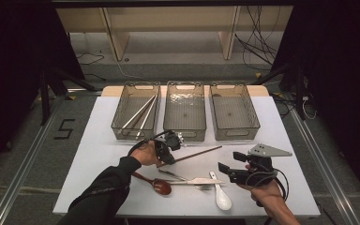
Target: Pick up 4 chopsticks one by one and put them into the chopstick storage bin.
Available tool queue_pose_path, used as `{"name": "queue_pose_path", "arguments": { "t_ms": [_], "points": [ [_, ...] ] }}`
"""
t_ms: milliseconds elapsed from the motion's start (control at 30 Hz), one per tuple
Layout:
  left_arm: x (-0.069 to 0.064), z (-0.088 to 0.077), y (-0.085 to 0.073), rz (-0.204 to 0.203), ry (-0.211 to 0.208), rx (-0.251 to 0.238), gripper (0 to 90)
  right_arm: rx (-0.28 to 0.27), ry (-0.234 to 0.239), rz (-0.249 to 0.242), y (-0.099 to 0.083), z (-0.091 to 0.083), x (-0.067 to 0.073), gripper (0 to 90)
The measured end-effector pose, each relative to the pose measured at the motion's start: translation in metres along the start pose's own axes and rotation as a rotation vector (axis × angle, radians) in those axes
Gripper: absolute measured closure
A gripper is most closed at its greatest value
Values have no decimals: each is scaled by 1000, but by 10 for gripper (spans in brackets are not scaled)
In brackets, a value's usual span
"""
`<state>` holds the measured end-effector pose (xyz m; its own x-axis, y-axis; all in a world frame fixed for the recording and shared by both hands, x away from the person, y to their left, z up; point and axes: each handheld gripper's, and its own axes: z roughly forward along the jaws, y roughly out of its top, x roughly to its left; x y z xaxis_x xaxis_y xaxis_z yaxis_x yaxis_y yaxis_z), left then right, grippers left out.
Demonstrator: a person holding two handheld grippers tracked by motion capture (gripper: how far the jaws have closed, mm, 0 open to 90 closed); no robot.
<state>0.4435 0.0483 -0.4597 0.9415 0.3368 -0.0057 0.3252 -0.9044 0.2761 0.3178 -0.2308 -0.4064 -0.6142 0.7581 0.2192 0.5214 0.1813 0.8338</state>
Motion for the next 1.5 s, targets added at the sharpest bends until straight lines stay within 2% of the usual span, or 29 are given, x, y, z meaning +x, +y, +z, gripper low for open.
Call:
{"name": "queue_pose_path", "arguments": {
  "t_ms": [133,300,567,733,967,1167,1300,1433,1500],
  "points": [
    [1,-2,-1,-10,3,-17,840,-1,0,-2,0,0,0,254],
    [4,-12,-4,-17,2,-48,840,-1,0,-1,0,0,0,254],
    [2,-39,-9,-24,8,-136,840,-1,0,0,0,-1,0,254],
    [7,-61,-14,-62,5,-215,840,-1,-2,-2,0,0,0,254],
    [17,-83,-24,-96,21,-280,840,0,-1,-3,0,0,0,254],
    [29,-104,-37,-164,53,-350,840,0,-1,-1,0,0,0,254],
    [38,-114,-47,-202,93,-379,840,1,-1,-1,0,0,0,254],
    [49,-119,-58,-265,135,-411,841,1,-2,-1,0,0,0,254],
    [56,-121,-64,-300,142,-431,841,2,-2,-1,0,0,0,254]
  ]
}}
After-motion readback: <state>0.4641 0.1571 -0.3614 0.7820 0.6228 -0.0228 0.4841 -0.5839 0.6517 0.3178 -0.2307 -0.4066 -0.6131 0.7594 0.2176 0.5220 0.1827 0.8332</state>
